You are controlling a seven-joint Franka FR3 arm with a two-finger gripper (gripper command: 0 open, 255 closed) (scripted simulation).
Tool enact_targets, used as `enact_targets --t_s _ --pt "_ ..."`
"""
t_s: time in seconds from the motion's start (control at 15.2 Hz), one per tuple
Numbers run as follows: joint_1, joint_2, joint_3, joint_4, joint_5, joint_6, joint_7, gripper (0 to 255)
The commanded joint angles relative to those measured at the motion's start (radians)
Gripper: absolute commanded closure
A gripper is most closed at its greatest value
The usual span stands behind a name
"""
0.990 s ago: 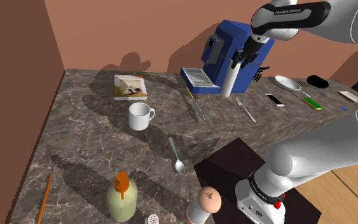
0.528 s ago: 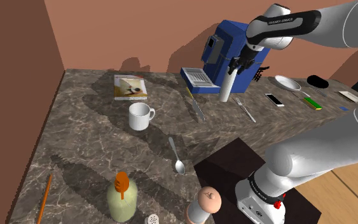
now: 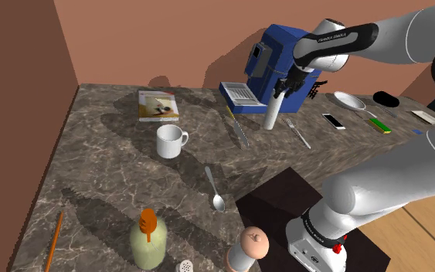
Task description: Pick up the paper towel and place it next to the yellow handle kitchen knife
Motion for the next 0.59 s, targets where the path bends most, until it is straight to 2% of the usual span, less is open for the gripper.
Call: enact_targets --t_s 0.0,0.13,0.53 --pt "0.001 0.012 0.000 -0.019 0.002 0.032 -0.001 255" --pt "0.001 0.023 0.000 -0.034 0.004 0.057 -0.004 255" --pt "0.001 0.023 0.000 -0.034 0.004 0.057 -0.004 255"
